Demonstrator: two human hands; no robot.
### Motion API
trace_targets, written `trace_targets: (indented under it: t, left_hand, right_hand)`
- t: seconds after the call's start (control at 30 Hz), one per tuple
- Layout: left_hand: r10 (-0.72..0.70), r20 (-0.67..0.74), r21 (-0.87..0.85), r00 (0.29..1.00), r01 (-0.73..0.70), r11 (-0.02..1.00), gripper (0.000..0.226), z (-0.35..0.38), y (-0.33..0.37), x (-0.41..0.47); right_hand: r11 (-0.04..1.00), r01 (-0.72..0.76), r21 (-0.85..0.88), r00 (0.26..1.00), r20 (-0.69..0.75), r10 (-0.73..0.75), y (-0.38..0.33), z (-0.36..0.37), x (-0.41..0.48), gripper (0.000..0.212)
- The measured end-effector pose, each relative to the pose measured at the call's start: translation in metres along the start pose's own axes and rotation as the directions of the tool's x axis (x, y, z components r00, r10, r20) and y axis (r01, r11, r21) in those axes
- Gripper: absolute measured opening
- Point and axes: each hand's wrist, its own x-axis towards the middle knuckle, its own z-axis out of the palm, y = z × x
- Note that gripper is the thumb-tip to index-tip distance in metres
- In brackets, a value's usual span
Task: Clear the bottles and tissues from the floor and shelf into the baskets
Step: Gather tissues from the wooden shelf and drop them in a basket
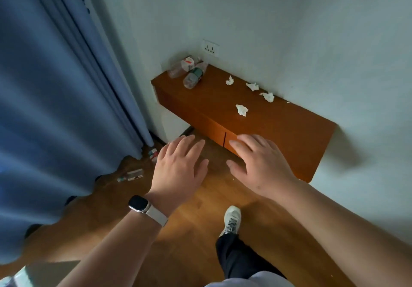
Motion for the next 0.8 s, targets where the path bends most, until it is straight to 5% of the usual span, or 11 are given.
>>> trace_targets:
  t: [0.8]
  left_hand:
    - [0.258,0.307,-0.084,0.916,-0.244,0.966,0.047,0.165,0.047,0.349]
  right_hand:
    - [0.939,-0.343,-0.029,0.929,0.139,0.343,0.302,0.085,0.216,0.063]
